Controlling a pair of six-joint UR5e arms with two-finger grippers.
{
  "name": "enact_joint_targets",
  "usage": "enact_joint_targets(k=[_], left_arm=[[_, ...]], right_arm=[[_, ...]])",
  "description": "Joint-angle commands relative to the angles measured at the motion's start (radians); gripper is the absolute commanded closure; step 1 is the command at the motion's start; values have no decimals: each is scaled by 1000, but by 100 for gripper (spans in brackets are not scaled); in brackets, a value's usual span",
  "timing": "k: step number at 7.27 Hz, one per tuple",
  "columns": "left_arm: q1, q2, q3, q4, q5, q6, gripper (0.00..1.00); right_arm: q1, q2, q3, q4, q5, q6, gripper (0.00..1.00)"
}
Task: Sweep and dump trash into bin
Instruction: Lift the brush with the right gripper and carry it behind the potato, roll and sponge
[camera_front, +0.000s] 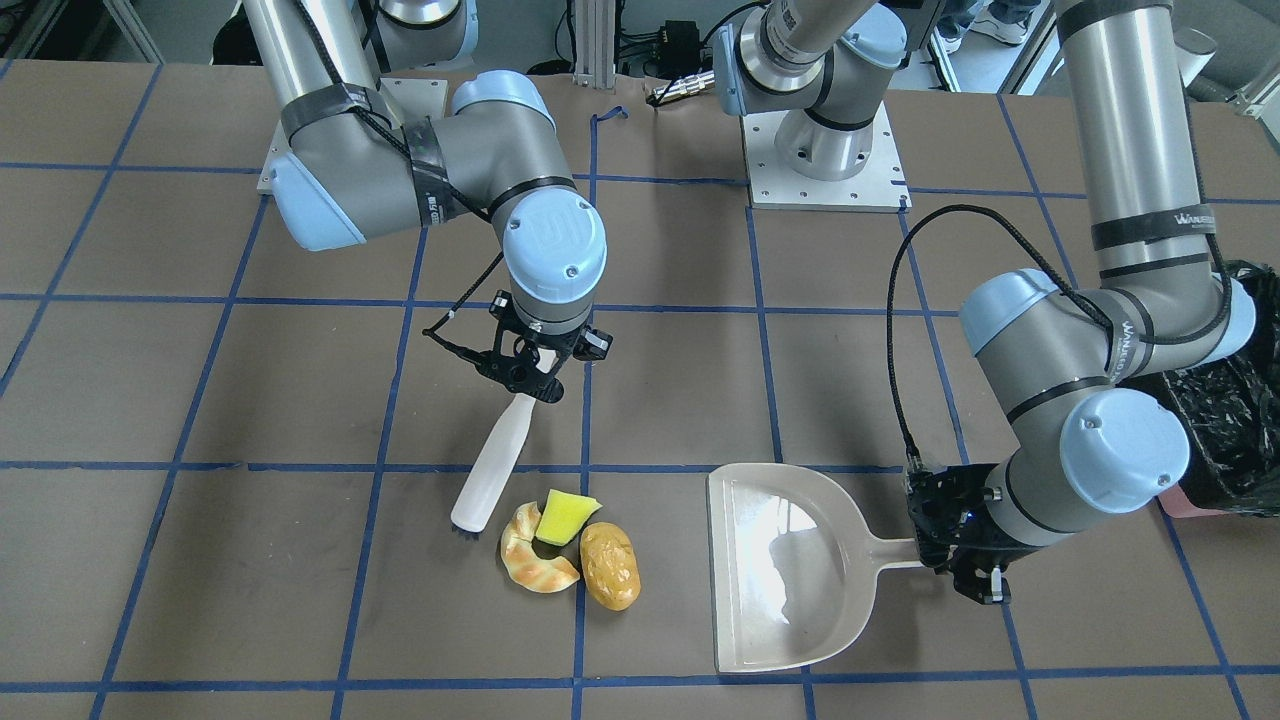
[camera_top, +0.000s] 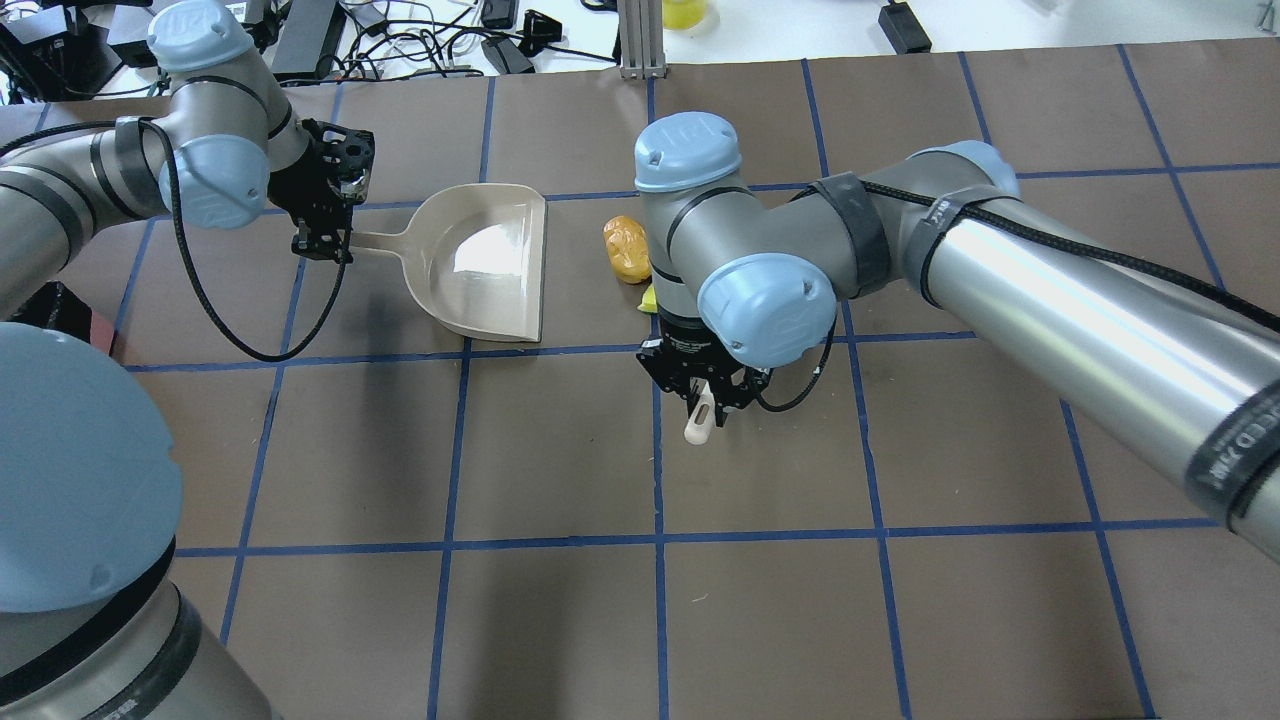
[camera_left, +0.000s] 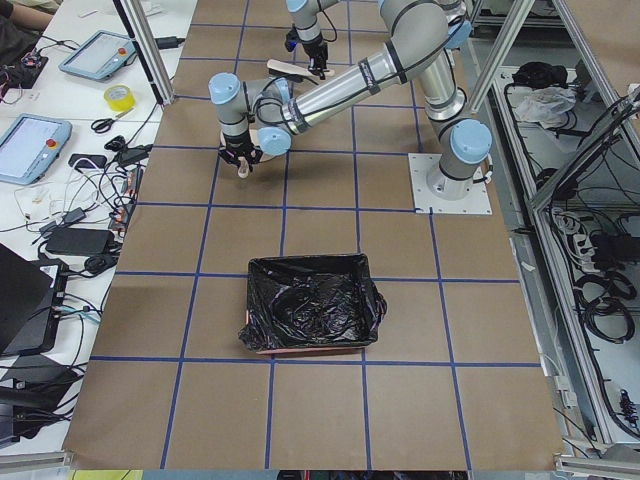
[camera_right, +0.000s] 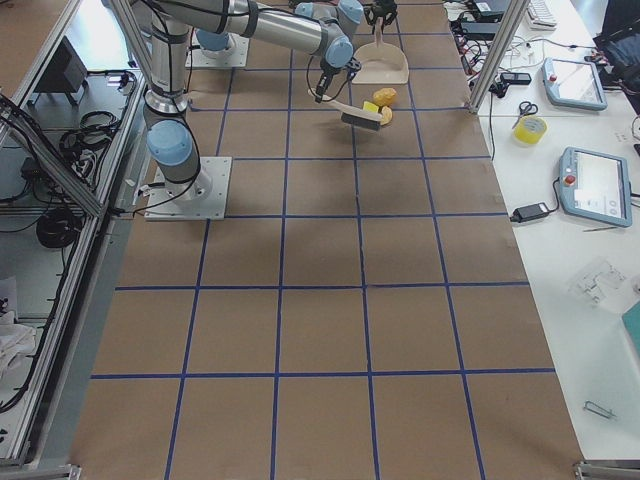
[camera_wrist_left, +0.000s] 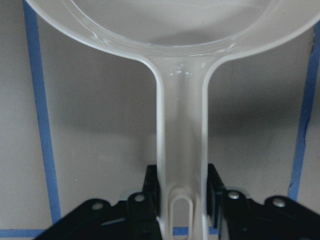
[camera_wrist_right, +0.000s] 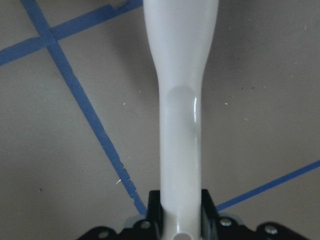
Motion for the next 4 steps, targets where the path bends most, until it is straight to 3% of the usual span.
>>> enact_joint_targets(k=[1,4], left_arm=[[-2,-3,2,0,7,0,95],[-2,-4,-1,2,1,0,95]], right_arm=[[10,53,-48,-1,15,5,100],[17,90,-69,-29,17,-5,100]])
